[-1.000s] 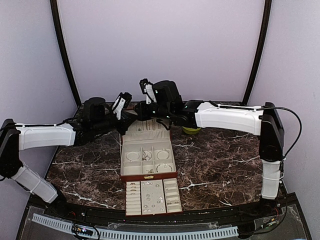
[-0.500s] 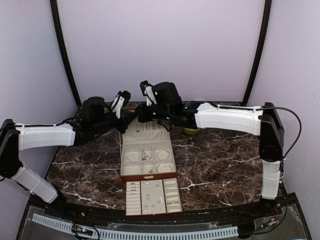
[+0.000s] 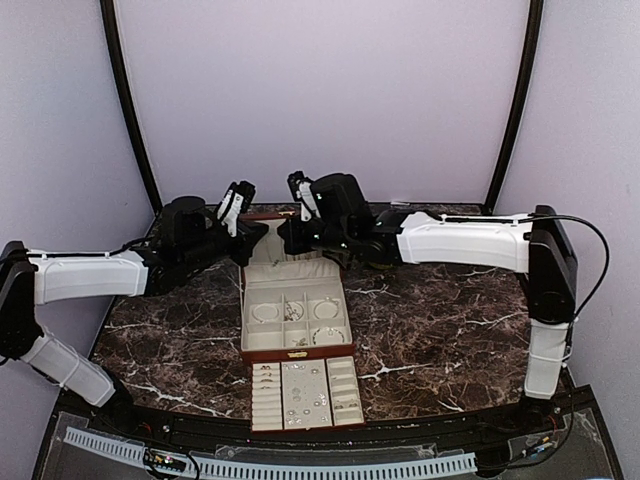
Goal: Organize the mixed jewelry
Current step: Pass from the right arm to the left
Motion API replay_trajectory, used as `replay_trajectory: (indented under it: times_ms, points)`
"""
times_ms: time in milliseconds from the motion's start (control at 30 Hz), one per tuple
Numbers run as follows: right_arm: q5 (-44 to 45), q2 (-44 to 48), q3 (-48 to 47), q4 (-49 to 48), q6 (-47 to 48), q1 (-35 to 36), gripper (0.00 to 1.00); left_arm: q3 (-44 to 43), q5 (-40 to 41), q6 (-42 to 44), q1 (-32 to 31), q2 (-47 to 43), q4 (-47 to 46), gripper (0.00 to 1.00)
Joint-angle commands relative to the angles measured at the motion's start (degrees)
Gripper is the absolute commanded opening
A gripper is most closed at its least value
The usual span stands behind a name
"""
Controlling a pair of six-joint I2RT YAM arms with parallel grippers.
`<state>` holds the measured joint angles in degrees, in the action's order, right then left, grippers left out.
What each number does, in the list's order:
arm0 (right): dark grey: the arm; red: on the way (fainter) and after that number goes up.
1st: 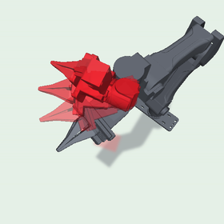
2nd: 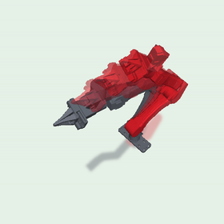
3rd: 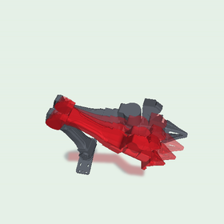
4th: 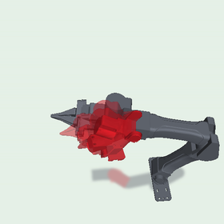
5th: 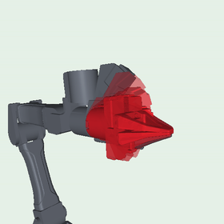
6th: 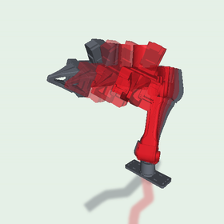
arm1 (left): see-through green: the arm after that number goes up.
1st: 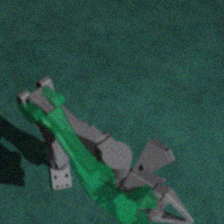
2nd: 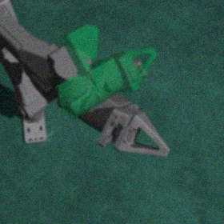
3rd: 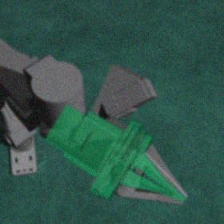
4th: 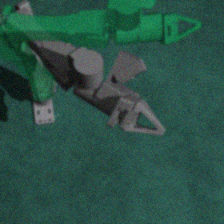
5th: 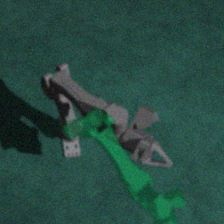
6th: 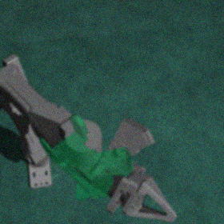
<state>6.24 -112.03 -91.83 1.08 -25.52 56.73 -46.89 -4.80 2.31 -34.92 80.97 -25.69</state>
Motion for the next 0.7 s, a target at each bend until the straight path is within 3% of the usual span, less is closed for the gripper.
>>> replay_trajectory:
  times_ms: [0,200,400,533,667]
  points:
    - [-0.78,2.43,2.35,-4.67,-0.91,0.64,0.00,0.84,1.43,-0.92,0.20,-2.65,-2.00,0.00]
    - [-3.13,2.74,4.87,-7.91,-0.45,0.93,0.11,0.75,-1.13,-0.24,0.22,-2.34,-1.99,0.00]
    - [-3.60,5.64,14.50,-19.22,-1.45,0.93,0.34,0.50,-2.72,0.26,0.20,-2.39,-1.51,0.00]
    - [-3.47,7.26,19.79,-26.37,-1.59,0.77,0.36,0.23,-3.22,0.65,0.23,-2.25,-0.97,0.00]
    - [-3.47,5.73,18.71,-27.06,-1.59,0.59,0.36,-0.10,-3.85,0.93,0.20,-2.13,-0.63,0.00]
